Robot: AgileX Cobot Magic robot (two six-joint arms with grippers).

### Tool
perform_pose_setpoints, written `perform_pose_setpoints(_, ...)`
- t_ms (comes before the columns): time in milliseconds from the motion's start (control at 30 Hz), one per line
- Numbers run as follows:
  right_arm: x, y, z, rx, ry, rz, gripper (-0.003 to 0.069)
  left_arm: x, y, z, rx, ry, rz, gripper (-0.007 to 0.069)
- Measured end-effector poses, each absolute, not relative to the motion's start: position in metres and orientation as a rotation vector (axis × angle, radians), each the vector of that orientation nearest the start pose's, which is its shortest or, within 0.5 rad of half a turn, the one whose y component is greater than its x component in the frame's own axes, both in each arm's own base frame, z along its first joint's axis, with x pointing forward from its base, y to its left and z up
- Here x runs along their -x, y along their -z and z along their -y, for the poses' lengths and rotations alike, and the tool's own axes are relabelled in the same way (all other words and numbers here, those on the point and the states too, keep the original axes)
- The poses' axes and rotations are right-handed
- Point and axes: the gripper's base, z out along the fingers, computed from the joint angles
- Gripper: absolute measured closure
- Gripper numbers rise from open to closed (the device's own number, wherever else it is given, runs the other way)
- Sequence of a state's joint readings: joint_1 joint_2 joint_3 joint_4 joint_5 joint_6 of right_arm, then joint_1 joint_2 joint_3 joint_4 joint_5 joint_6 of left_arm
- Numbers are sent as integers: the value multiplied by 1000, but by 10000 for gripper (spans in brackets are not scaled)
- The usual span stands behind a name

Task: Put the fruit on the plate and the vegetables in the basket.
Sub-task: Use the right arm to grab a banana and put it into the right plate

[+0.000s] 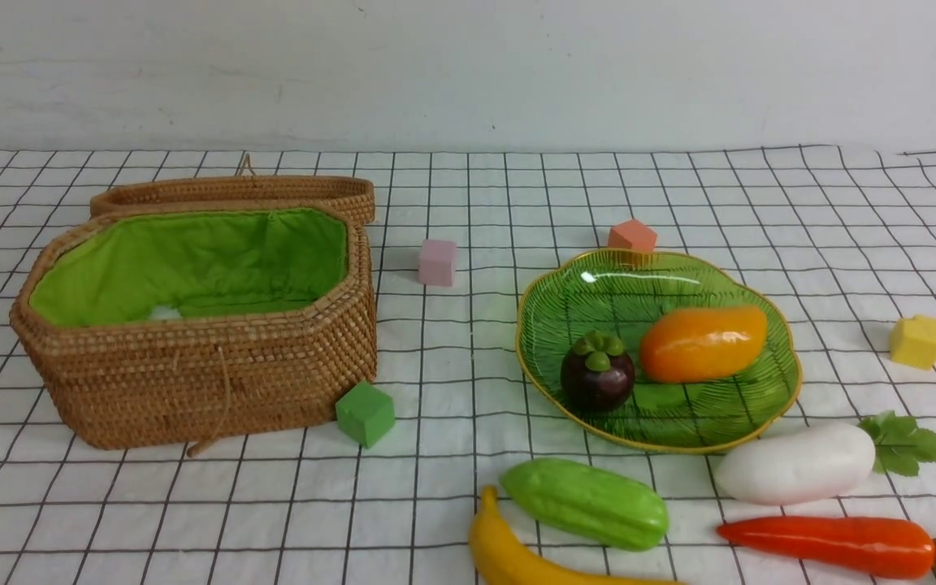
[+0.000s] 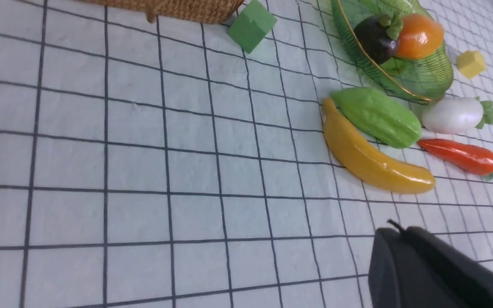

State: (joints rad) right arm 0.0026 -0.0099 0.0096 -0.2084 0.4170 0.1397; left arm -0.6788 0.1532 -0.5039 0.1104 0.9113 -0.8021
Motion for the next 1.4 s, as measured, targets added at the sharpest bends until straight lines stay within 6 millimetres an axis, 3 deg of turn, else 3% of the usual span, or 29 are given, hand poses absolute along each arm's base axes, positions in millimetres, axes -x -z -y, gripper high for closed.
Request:
perform_pose_setpoints(167, -51, -174, 8, -6, 113, -1893, 421, -22, -297, 8, 59, 813, -2014, 638)
perform_pose_setpoints(533, -51, -174, 7, -6, 112, -1893, 421, -24, -299, 7, 35, 777, -1978, 638)
perform_pose_setpoints(867, -51, -174, 7, -5, 113, -1892, 421, -40, -297, 4, -54, 564, -1763, 638)
perform_pose_setpoints(1067, -51, -174, 7, -5, 113, -1892, 421, -48, -268, 9, -24, 396, -1728, 637)
perform_pose_setpoints(1167, -51, -174, 8, -4, 115, -1892, 421, -46, -242, 8, -43, 315, -1680, 637)
perform_pose_setpoints(1200, -51, -174, 8, -4, 115, -1892, 421, -46, -238, 8, -43, 309, -1687, 637)
perform_pose_setpoints(1367, -51, -174, 8, -4, 115, -1892, 421, -52, -177, 2, 21, 134, -1864, 632)
perform_pose_setpoints(1400, -51, -174, 8, -4, 115, -1892, 421, -52, -176, 2, 25, 129, -1873, 632)
